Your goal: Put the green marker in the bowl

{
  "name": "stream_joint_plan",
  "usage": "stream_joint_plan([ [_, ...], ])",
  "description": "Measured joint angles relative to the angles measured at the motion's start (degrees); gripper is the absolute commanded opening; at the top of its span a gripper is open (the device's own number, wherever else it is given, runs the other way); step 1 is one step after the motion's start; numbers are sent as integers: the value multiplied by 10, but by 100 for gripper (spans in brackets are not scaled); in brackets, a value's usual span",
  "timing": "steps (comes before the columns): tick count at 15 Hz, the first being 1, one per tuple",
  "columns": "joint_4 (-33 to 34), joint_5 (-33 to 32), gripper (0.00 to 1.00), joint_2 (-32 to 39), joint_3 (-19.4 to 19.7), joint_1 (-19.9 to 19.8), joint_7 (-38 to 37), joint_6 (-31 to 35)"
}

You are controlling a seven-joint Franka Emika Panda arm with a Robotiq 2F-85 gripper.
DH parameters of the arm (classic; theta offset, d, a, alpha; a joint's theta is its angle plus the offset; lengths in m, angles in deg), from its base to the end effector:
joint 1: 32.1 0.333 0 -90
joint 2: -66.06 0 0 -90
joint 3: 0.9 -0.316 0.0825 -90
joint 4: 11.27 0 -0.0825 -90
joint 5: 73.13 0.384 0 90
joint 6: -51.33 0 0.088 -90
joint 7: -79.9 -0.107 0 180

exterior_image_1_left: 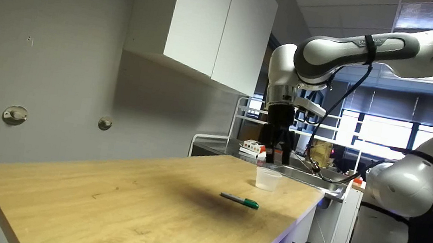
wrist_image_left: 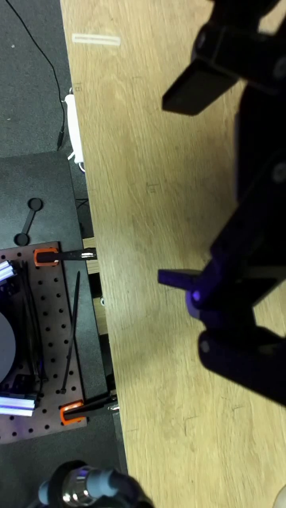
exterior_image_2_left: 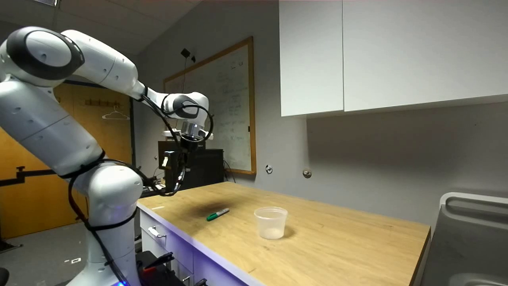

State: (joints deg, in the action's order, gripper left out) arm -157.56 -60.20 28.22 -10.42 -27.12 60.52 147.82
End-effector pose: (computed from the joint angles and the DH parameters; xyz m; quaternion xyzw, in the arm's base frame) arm 0.3119 0.1052 0.4642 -0.9886 0.0893 0.1177 0.0283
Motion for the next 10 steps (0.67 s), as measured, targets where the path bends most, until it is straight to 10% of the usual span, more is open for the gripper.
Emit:
stream_joint_plan([
  [10,-1,-23,100,41,10,-27,17,37],
])
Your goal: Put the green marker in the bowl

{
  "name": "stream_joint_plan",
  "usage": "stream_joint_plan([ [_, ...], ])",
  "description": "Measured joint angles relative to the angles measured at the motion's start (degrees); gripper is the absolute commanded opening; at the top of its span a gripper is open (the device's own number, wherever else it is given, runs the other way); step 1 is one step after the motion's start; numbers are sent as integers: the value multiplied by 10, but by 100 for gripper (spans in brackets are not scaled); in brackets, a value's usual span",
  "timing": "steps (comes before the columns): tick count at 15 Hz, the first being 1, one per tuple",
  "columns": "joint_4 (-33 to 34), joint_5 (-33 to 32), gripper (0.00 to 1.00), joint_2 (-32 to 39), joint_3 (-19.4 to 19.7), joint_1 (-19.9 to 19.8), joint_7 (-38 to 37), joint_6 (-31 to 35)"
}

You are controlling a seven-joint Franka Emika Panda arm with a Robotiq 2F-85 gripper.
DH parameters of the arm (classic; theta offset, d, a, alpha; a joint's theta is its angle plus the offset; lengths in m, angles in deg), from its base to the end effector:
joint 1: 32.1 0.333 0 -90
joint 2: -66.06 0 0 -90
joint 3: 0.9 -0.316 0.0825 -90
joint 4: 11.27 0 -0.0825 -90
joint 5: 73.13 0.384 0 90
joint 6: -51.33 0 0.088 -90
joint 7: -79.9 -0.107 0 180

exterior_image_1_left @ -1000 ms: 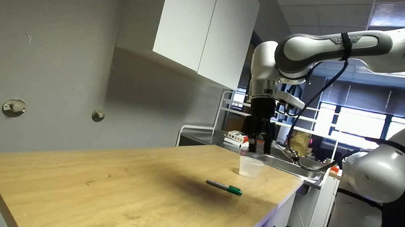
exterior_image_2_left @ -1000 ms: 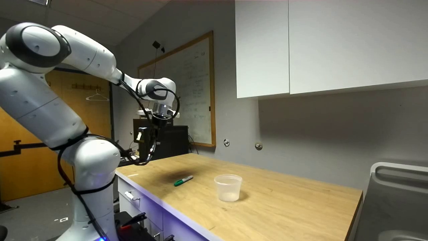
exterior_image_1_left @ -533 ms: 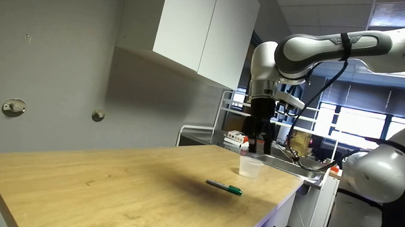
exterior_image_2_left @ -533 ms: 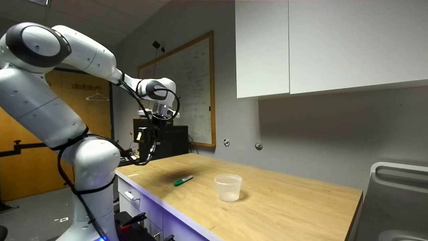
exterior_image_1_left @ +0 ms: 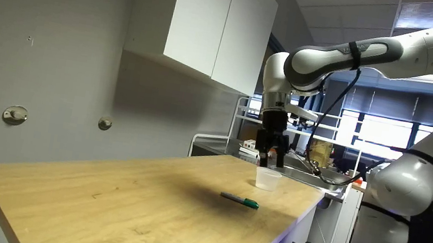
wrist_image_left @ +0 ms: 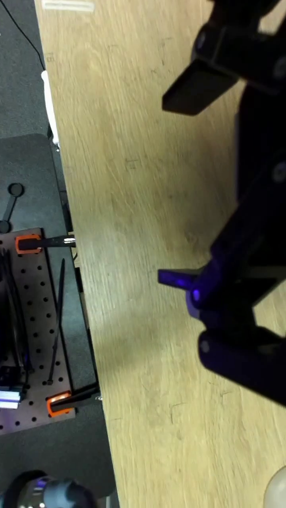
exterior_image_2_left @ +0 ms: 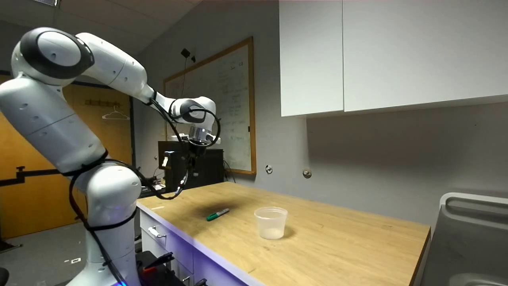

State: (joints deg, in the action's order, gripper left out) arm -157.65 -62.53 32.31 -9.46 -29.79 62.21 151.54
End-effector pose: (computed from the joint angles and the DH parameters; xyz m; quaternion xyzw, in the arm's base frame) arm 0.3344 0.0818 0.4444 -0.9876 0.1022 0.1172 0.0206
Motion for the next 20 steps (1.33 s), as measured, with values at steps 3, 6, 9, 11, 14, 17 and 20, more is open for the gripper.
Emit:
stream_joint_plan([
  [3,0,-21,100,38,10,-7,24,42],
  [6,2,-38,100,78,22,-9,64,81],
  [9,5,-53,100,116,32,-9,105,107],
  [11,10,-59,100,144,39,-9,131,120],
  [14,26,-62,100,189,47,-9,162,131],
  [17,51,-69,100,235,51,-9,176,135],
  [20,79,-80,100,282,51,-9,176,135],
])
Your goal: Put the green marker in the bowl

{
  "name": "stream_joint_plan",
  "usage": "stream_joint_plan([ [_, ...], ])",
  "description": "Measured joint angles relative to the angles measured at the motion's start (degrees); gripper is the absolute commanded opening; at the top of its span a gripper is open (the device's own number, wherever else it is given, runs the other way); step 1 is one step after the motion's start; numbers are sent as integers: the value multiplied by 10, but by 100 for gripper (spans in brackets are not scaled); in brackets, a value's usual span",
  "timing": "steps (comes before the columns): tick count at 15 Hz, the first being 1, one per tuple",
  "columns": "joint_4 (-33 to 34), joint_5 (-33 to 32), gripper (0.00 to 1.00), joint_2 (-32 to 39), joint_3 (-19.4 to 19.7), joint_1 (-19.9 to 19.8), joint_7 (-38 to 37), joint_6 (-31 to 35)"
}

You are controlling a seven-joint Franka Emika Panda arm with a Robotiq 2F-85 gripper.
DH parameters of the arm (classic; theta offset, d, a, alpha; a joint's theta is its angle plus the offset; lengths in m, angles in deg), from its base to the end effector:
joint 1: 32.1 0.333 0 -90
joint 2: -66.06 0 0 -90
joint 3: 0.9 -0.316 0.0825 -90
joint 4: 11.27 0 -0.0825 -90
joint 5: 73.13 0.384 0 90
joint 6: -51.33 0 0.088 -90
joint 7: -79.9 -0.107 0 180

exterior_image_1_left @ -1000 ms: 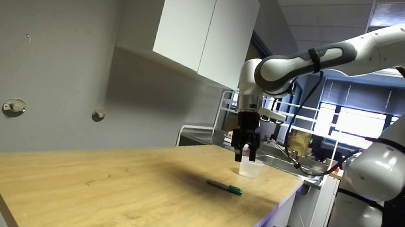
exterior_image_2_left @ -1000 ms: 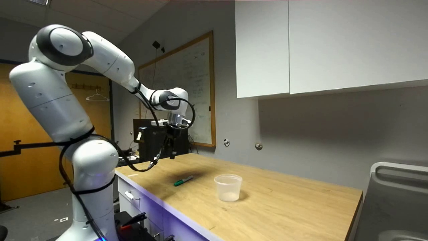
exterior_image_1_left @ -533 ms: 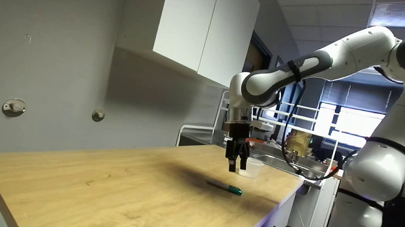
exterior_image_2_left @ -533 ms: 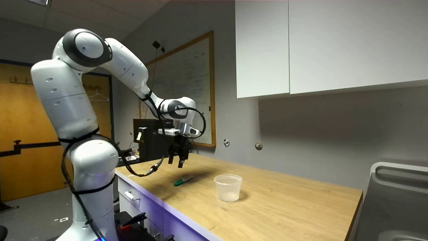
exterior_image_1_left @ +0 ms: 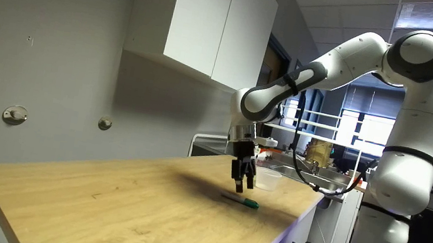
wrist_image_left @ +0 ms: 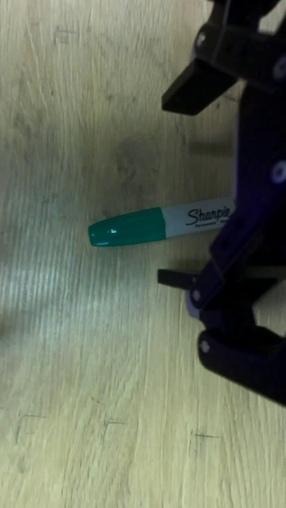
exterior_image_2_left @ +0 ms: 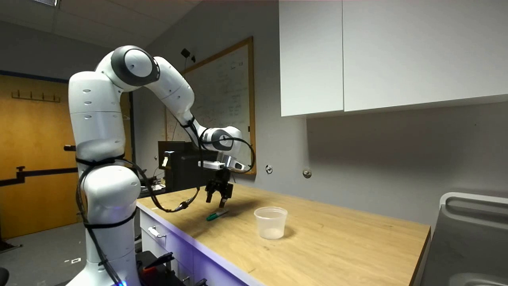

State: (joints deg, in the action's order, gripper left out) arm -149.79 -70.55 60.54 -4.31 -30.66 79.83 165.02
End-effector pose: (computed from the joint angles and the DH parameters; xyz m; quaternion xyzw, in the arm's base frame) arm 0.4347 0.0395 0.3238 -0.9853 -0.0281 0.1683 0.0088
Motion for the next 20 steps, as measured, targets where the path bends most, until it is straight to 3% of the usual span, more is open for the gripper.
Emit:
stream_joint_plan([
  [4,31,-7,100,57,1,0,0,0],
  [5,38,-7,75,69,2,0,0,-1],
  [6,44,-8,75,79,2,0,0,-1],
  [15,76,-9,5,107,16,-1,0,-10],
  [20,81,-9,8,108,19,-2,-2,-11],
])
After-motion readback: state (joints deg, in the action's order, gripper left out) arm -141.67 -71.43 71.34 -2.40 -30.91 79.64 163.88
